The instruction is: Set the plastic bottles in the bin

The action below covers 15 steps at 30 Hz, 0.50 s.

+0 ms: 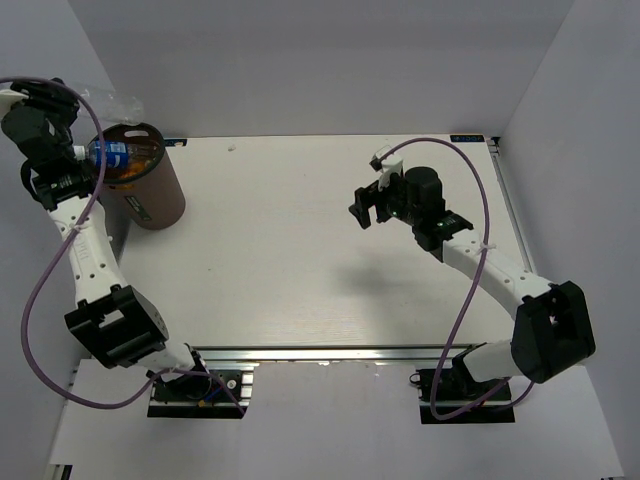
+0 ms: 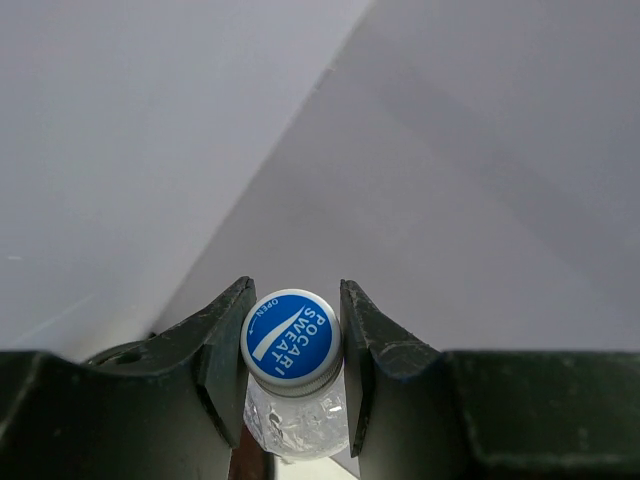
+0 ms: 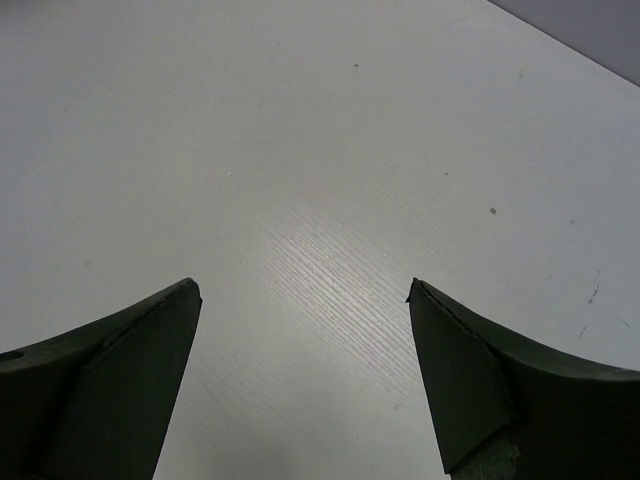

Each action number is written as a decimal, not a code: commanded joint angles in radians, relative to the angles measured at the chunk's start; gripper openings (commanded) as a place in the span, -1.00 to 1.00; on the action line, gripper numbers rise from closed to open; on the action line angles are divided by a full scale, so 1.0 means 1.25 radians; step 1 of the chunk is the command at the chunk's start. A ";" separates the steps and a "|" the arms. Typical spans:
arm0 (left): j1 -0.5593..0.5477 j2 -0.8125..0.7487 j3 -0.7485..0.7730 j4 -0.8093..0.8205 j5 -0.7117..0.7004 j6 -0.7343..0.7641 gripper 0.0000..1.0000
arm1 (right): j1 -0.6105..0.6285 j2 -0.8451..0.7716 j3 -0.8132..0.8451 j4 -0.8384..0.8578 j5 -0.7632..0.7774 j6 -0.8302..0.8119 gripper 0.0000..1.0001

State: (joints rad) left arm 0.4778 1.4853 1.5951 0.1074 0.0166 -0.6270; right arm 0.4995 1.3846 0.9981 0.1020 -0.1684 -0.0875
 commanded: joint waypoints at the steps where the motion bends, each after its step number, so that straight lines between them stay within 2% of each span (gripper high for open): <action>1: 0.024 0.019 0.005 -0.032 0.024 -0.016 -1.00 | -0.001 0.009 0.009 0.004 0.034 -0.018 0.79; 5: 0.028 0.021 -0.048 -0.007 0.016 -0.004 -1.00 | -0.004 0.029 0.018 -0.015 0.051 -0.027 0.79; 15: 0.029 0.066 -0.057 -0.072 0.009 0.002 -1.00 | -0.007 0.037 0.016 -0.025 0.056 -0.017 0.79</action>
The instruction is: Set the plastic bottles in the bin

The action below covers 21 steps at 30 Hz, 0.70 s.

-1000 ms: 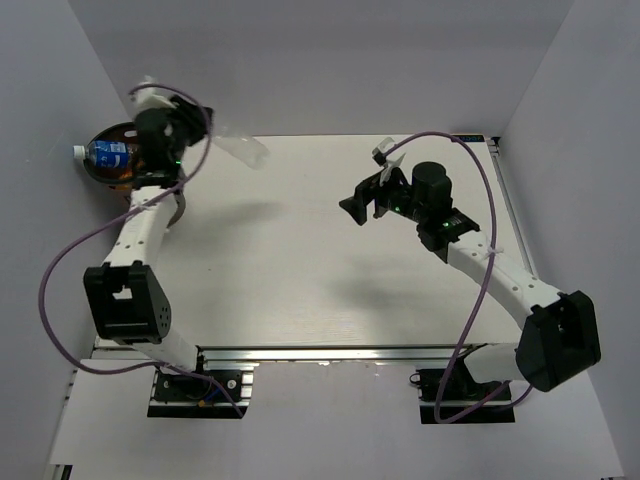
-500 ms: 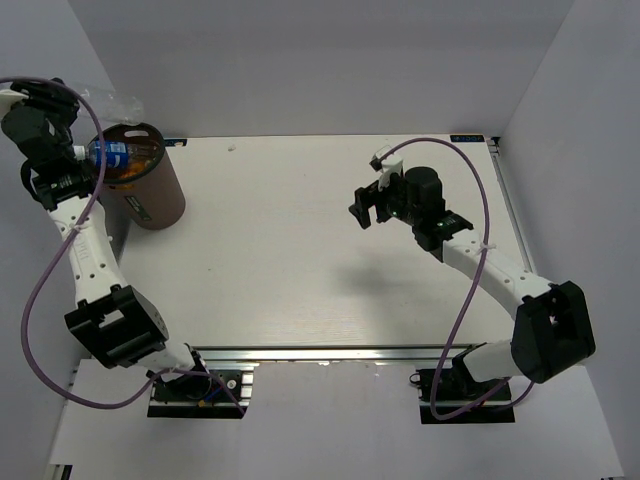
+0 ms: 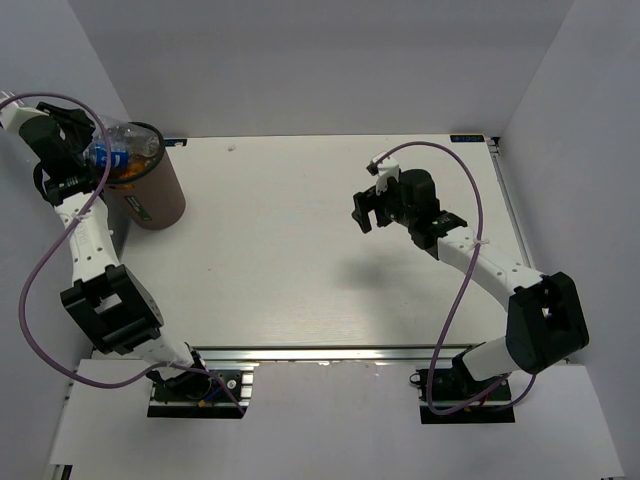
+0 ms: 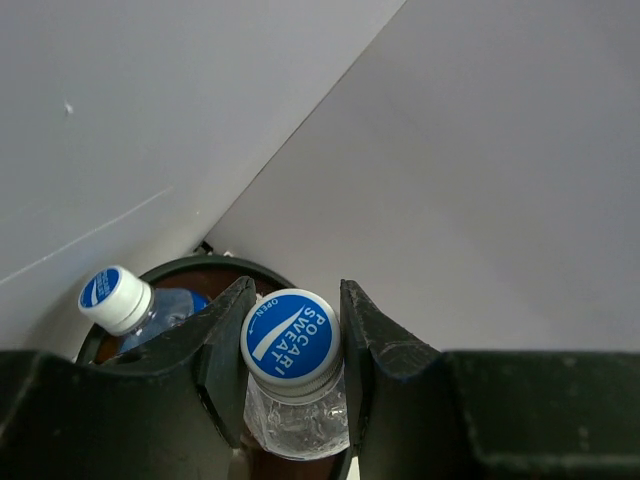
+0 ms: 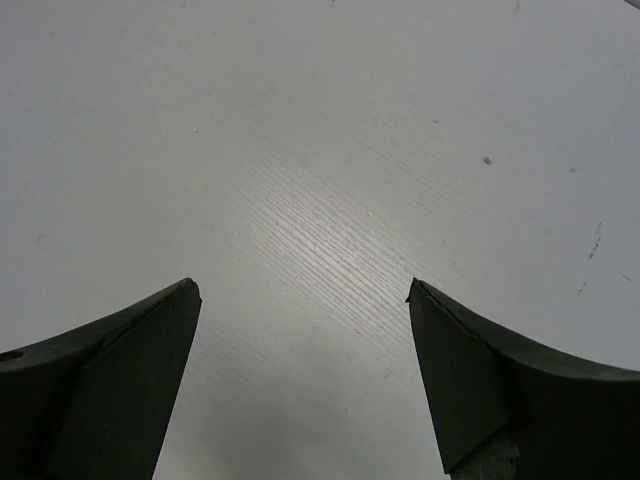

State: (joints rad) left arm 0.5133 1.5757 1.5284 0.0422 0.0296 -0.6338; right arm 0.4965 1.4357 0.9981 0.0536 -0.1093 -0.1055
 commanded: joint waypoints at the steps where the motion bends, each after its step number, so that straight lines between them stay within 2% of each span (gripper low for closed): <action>1: 0.000 -0.006 -0.005 -0.021 -0.011 0.015 -1.00 | -0.006 -0.006 0.015 0.012 0.010 -0.005 0.79; 4: 0.000 -0.009 -0.011 -0.029 -0.039 0.023 -0.98 | -0.006 -0.012 0.010 0.012 0.022 -0.004 0.79; 10: -0.001 0.012 -0.037 -0.010 0.019 0.001 -0.81 | -0.008 -0.007 0.007 0.014 -0.004 0.017 0.79; 11: 0.000 0.016 -0.037 -0.013 0.006 0.001 -0.65 | -0.007 -0.006 0.008 0.010 -0.009 0.019 0.79; 13: -0.001 0.024 -0.036 -0.015 0.000 0.010 -0.58 | -0.007 -0.010 0.005 0.007 -0.010 0.023 0.79; 17: -0.001 0.019 -0.025 -0.058 -0.071 0.027 0.07 | -0.007 -0.022 -0.005 0.006 0.000 0.029 0.79; 18: -0.001 0.015 -0.026 -0.061 -0.081 0.031 0.17 | -0.007 -0.023 -0.006 0.006 0.000 0.032 0.79; 21: -0.001 0.001 -0.029 -0.067 -0.100 0.038 0.35 | -0.007 -0.032 -0.012 0.011 -0.001 0.037 0.79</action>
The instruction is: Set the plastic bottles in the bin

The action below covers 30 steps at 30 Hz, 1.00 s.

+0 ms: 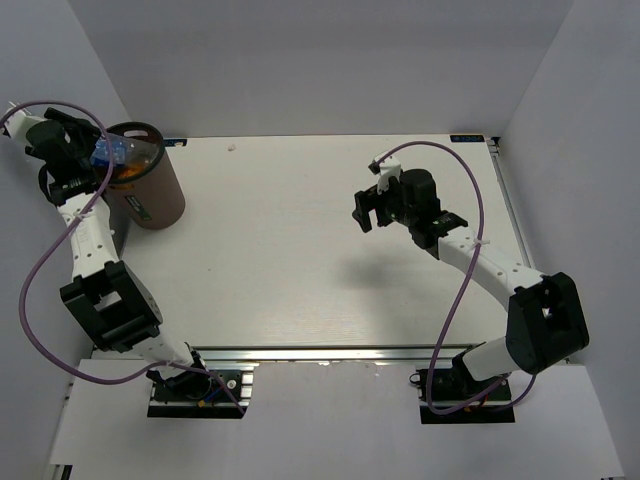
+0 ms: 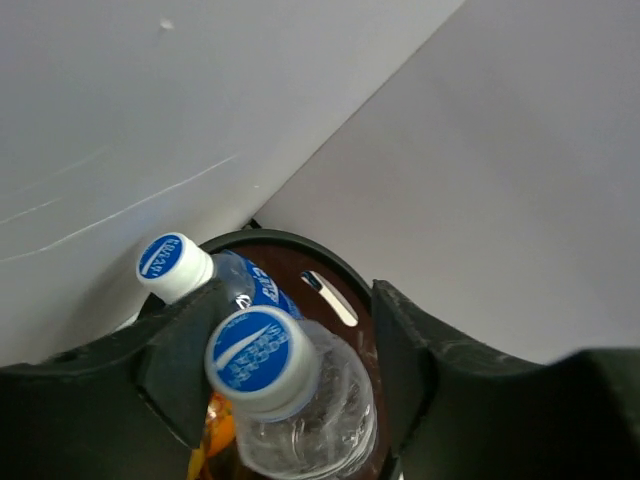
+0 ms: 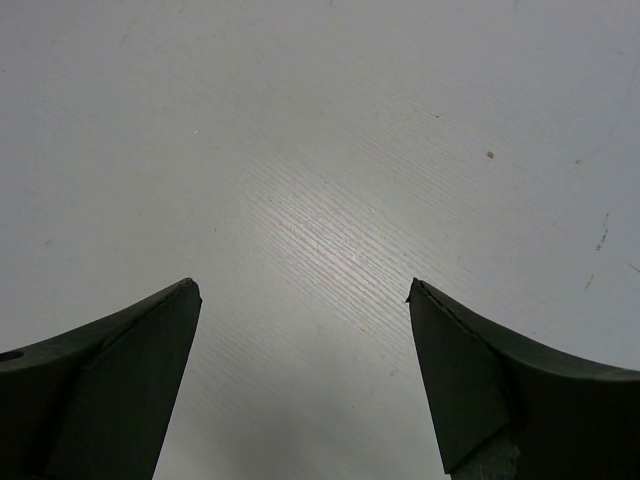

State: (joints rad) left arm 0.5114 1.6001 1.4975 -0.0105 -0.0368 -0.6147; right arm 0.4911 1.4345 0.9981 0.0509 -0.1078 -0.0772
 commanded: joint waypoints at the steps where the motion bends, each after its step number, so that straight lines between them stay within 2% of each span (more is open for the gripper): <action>1: 0.001 -0.020 0.000 -0.033 -0.050 0.024 0.40 | -0.003 -0.035 -0.012 0.014 -0.003 0.015 0.79; 6: 0.001 -0.014 0.013 -0.043 -0.039 0.023 0.56 | -0.003 -0.036 -0.013 0.012 -0.003 0.018 0.79; 7: 0.001 -0.012 0.014 -0.044 -0.036 0.023 0.73 | -0.003 -0.039 -0.016 0.012 -0.001 0.018 0.79; 9: 0.002 -0.011 0.023 -0.050 -0.034 0.022 0.78 | -0.003 -0.039 -0.018 0.011 0.002 0.016 0.79; 10: 0.001 -0.012 0.025 -0.054 -0.032 0.023 0.96 | -0.003 -0.041 -0.019 0.011 0.004 0.018 0.79; 15: 0.001 -0.019 0.048 -0.063 -0.033 0.023 0.96 | -0.003 -0.048 -0.020 0.014 0.005 0.019 0.79; 19: 0.002 -0.016 0.134 -0.101 -0.038 0.024 0.96 | -0.003 -0.059 -0.024 0.024 0.005 0.023 0.79; 26: 0.001 -0.053 0.213 -0.167 -0.071 0.051 0.96 | -0.003 -0.082 -0.040 0.039 -0.017 0.015 0.79; 30: -0.002 -0.110 0.168 -0.133 0.018 0.022 0.96 | -0.003 -0.126 -0.074 0.073 -0.011 0.032 0.79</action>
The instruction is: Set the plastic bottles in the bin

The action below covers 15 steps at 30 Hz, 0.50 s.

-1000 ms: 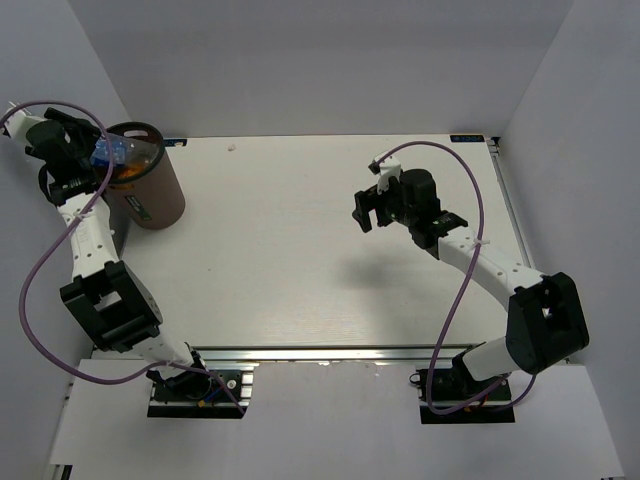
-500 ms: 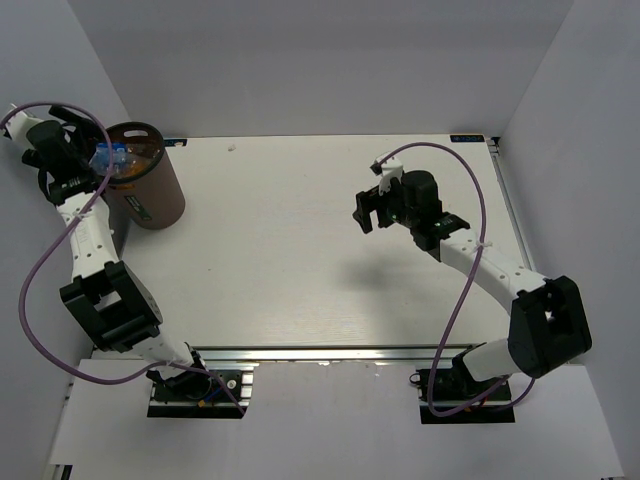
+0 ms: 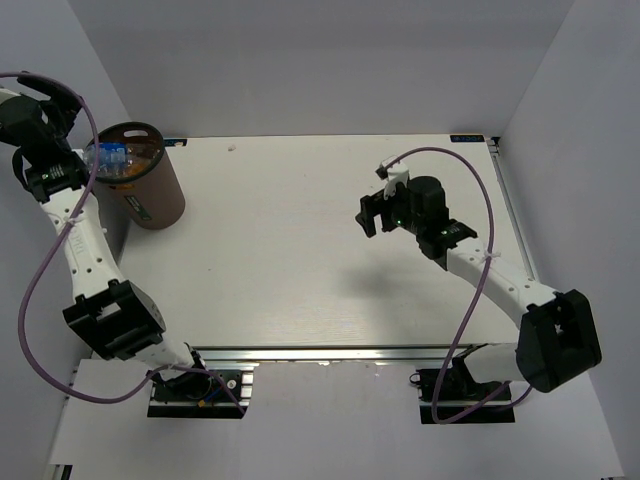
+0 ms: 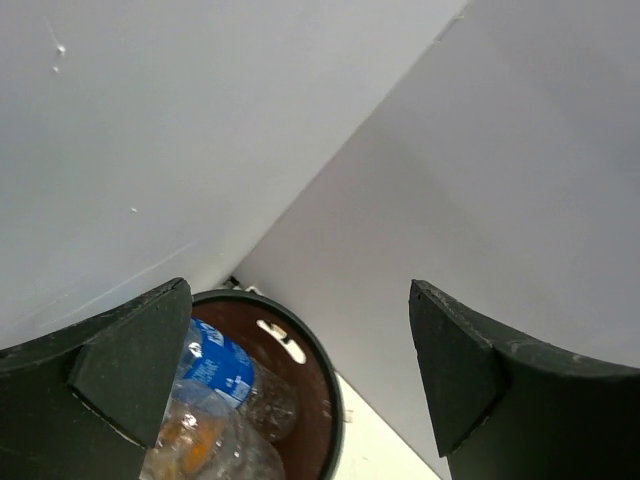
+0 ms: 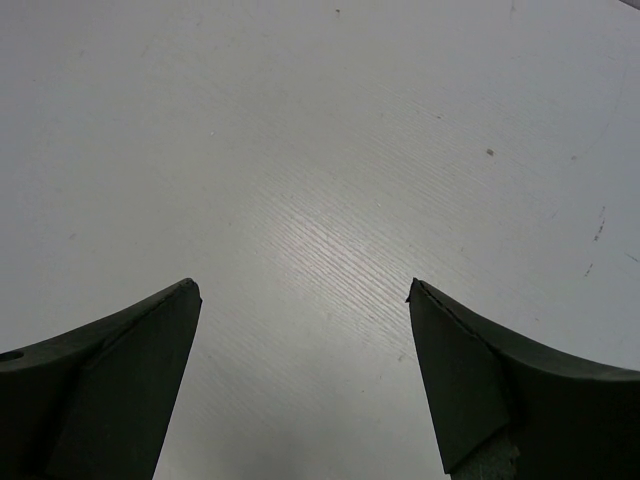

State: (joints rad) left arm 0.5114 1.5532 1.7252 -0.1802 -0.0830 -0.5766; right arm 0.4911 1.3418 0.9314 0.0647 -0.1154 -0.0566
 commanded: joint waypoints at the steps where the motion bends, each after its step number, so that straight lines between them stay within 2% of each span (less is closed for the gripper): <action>1: -0.007 -0.094 -0.026 0.012 0.065 -0.021 0.96 | -0.003 -0.060 -0.030 0.071 -0.005 0.021 0.79; 2: -0.013 -0.104 -0.036 0.018 0.096 -0.033 0.96 | -0.004 -0.068 -0.044 0.077 -0.006 0.026 0.79; 5: -0.098 -0.145 -0.093 0.037 0.089 -0.022 0.96 | -0.008 -0.093 -0.071 0.078 -0.002 0.042 0.79; 6: -0.186 -0.154 -0.137 0.048 0.040 -0.008 0.96 | -0.009 -0.100 -0.081 0.084 -0.001 0.068 0.79; 7: -0.233 -0.161 -0.160 0.052 0.024 0.008 0.97 | -0.011 -0.103 -0.093 0.094 -0.001 0.077 0.79; 8: -0.319 -0.167 -0.188 0.061 0.021 0.021 0.96 | -0.017 -0.108 -0.108 0.105 -0.001 0.086 0.79; 9: -0.357 -0.168 -0.221 0.089 0.025 0.021 0.96 | -0.023 -0.109 -0.139 0.126 0.000 0.096 0.79; 11: -0.433 -0.165 -0.339 0.128 0.045 0.013 0.96 | -0.044 -0.119 -0.167 0.140 0.003 0.142 0.79; 12: -0.487 -0.158 -0.382 0.195 0.058 0.015 0.96 | -0.054 -0.125 -0.204 0.149 0.010 0.160 0.79; 13: -0.507 -0.150 -0.457 0.227 0.065 0.023 0.96 | -0.062 -0.132 -0.225 0.177 0.014 0.178 0.79; 15: -0.543 -0.110 -0.507 0.273 0.137 0.017 0.96 | -0.080 -0.154 -0.264 0.205 0.052 0.226 0.79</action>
State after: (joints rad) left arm -0.1295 1.3651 1.1858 0.0578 0.0135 -0.5655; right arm 0.4194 1.1934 0.6506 0.2180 -0.1047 0.1165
